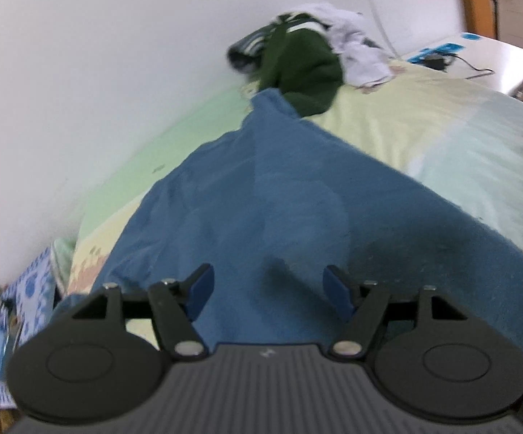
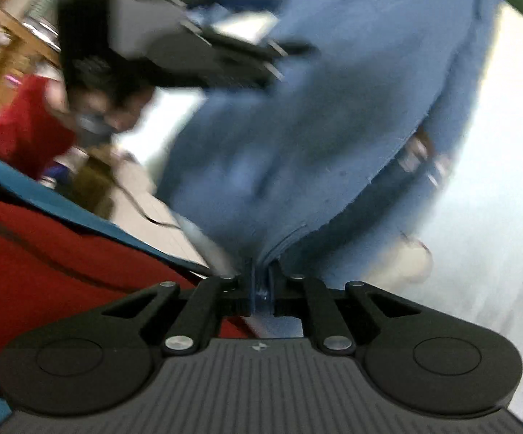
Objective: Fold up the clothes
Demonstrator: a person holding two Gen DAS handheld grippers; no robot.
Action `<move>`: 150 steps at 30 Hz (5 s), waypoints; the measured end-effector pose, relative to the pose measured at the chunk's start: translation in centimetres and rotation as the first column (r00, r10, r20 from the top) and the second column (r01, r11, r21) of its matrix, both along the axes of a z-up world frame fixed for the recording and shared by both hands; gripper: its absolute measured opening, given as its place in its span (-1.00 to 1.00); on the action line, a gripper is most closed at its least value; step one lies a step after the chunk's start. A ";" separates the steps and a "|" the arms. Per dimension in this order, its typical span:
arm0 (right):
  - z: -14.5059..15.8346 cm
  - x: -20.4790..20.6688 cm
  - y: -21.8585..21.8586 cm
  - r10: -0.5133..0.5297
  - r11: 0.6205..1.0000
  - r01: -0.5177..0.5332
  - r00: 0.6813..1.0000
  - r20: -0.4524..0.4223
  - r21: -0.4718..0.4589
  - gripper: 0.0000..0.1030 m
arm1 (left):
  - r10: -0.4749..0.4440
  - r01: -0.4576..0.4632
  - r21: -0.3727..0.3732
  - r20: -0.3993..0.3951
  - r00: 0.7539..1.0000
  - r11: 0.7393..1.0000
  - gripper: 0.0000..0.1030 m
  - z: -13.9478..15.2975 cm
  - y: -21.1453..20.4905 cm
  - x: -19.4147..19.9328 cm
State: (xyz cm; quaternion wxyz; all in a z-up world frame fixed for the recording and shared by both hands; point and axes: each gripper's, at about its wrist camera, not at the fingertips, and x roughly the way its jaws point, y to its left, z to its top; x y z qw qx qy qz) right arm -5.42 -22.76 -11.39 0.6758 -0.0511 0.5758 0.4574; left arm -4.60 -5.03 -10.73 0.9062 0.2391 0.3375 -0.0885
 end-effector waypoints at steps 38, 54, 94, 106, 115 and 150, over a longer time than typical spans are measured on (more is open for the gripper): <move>3.8 14.9 -1.3 -0.211 0.977 0.199 0.940 0.268 0.071 -0.42 | -0.053 0.048 -0.075 -0.054 0.997 0.996 0.20 -0.9 -4.8 -0.2; -1.8 32.2 4.5 -0.492 0.868 0.441 0.824 0.281 0.227 -0.55 | -0.095 0.077 -0.117 -0.162 0.982 0.990 0.00 -3.1 -7.9 -1.4; -0.7 32.9 0.8 -0.526 0.833 0.463 0.832 0.177 0.302 -0.40 | -0.104 0.083 -0.128 -0.167 0.980 0.988 0.19 -3.2 -7.2 -1.4; -1.6 31.3 7.2 -0.397 0.913 0.384 0.767 0.504 0.136 -0.95 | -0.098 0.079 -0.119 -0.167 0.981 0.990 0.23 -3.2 -7.5 -1.3; 1.1 28.5 3.8 -0.460 0.887 0.388 0.709 0.534 0.249 -0.77 | -0.105 0.088 -0.119 -0.143 0.984 0.989 0.23 -3.4 -7.3 -1.6; -2.2 16.0 1.2 -0.210 0.975 0.170 0.919 0.334 0.144 -0.52 | -0.194 0.118 -0.306 -0.233 0.953 0.945 0.16 -2.6 -9.1 -3.9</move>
